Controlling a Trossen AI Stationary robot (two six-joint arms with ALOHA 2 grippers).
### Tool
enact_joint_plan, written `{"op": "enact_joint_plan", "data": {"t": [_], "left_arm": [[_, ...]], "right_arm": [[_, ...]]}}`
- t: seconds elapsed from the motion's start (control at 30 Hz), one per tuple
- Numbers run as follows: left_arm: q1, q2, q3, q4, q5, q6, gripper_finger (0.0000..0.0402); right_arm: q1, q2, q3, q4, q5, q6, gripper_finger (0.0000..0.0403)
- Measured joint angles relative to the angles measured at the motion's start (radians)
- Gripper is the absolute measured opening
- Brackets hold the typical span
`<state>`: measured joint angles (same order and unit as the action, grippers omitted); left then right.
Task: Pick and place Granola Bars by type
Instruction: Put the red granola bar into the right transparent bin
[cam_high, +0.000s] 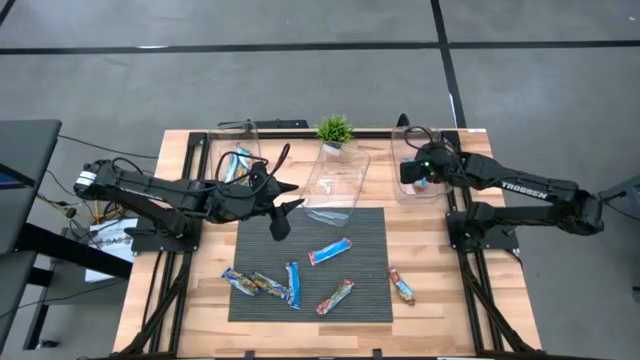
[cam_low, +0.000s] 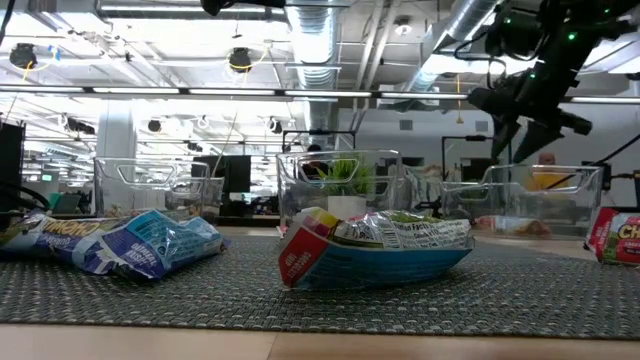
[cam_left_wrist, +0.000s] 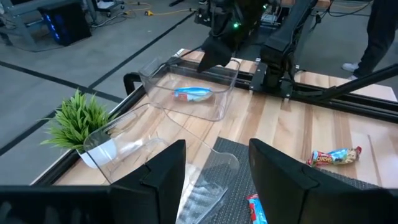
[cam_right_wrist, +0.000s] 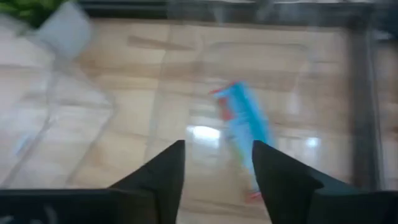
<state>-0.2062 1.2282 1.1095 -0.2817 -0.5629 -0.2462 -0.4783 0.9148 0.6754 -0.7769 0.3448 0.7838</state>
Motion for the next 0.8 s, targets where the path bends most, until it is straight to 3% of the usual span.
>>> {"op": "enact_joint_plan", "data": {"t": [0.17, 0.33, 0.57, 0.8], "left_arm": [[0.000, 0.000, 0.000, -0.008, 0.002, 0.000, 0.0169], [0.000, 0.000, 0.000, -0.024, 0.037, -0.001, 0.0169], [0.000, 0.000, 0.000, -0.025, 0.060, -0.004, 0.0169], [0.000, 0.000, 0.000, -0.047, 0.087, -0.024, 0.0169]], "right_arm": [[0.076, -0.014, 0.067, 0.033, -0.137, -0.085, 0.0218], [0.278, -0.011, 0.200, -0.097, -0.190, -0.063, 0.0214], [0.649, 0.053, 0.331, -0.224, -0.192, 0.176, 0.0188], [0.997, 0.184, 0.345, -0.235, -0.194, 0.490, 0.0168]]}}
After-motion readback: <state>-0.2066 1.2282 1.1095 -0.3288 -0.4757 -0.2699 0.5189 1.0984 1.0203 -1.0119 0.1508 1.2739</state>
